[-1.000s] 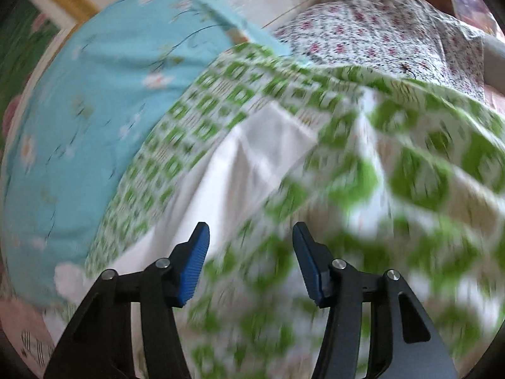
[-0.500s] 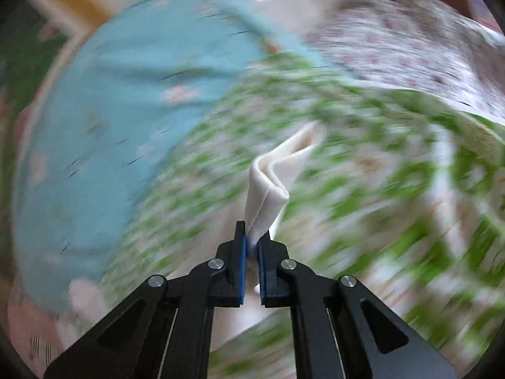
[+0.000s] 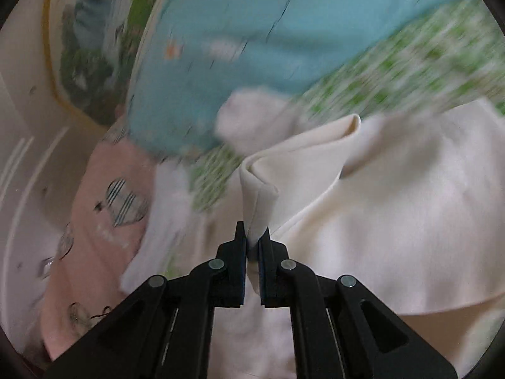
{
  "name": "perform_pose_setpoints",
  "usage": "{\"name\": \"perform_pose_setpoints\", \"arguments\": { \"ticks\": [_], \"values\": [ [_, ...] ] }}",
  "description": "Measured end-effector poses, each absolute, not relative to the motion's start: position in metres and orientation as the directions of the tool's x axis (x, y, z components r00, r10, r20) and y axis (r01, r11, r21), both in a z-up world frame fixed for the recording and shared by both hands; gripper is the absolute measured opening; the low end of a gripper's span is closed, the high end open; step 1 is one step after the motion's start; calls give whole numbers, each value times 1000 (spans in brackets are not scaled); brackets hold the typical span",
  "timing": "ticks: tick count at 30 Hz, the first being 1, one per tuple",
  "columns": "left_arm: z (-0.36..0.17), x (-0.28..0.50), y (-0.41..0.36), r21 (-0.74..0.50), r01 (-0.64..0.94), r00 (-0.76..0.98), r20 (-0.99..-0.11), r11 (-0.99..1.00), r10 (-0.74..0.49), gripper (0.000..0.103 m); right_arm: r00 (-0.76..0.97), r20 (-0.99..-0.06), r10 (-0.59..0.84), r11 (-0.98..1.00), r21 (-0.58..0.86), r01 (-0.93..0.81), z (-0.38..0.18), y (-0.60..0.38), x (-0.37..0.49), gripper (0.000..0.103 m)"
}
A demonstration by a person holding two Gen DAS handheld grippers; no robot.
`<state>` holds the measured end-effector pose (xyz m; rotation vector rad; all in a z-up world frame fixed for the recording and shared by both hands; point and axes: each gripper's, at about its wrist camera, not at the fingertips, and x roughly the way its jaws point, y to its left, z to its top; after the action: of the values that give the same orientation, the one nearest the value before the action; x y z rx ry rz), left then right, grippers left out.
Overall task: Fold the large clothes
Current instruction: 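Fold the sleeve across the hoodie body with the right gripper and release, then grasp the other sleeve with the left gripper and fold it across the body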
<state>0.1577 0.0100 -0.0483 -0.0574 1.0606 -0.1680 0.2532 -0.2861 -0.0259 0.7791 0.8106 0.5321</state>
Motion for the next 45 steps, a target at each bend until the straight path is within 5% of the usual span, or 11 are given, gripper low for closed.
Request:
{"name": "perform_pose_setpoints", "arguments": {
  "ticks": [9, 11, 22, 27, 29, 32, 34, 39, 45],
  "values": [
    [-50, 182, 44, -217, 85, 496, -837, 972, -230, 95, 318, -471, 823, 515, 854, -68, -102, -165, 287, 11],
    [-49, 198, 41, -237, 107, 504, -824, 966, -258, 95, 288, -472, 833, 497, 868, -15, -112, -170, 285, 38],
    [-86, 305, -23, -324, 205, 394, -836, 923, -381, 95, 589, -459, 665, 568, 823, 0, -46, -300, 195, 47],
    [-93, 295, -84, -125, 312, 427, -867, 942, -257, 95, 655, -463, 597, 572, 818, 58, -44, -339, 162, 47],
    [-101, 300, -91, -63, 299, 454, -868, 952, -200, 88, 658, -476, 584, 576, 814, 78, -44, -342, 160, 47],
    [-97, 312, -74, -96, 240, 493, -845, 966, -206, 53, 663, -482, 573, 578, 811, 90, -42, -346, 156, 47],
    [-94, 319, -54, -117, 182, 510, -838, 976, -195, 9, 680, -486, 550, 596, 798, 88, -37, -351, 153, 47],
    [-91, 316, 6, -293, 121, 516, -798, 949, -312, 7, 723, -505, 472, 642, 759, 111, -24, -366, 152, 47],
    [-104, 317, 43, -442, 95, 470, -770, 892, -431, 9, 712, -651, 262, 772, 584, 251, -27, -396, 186, 48]
  ]
}}
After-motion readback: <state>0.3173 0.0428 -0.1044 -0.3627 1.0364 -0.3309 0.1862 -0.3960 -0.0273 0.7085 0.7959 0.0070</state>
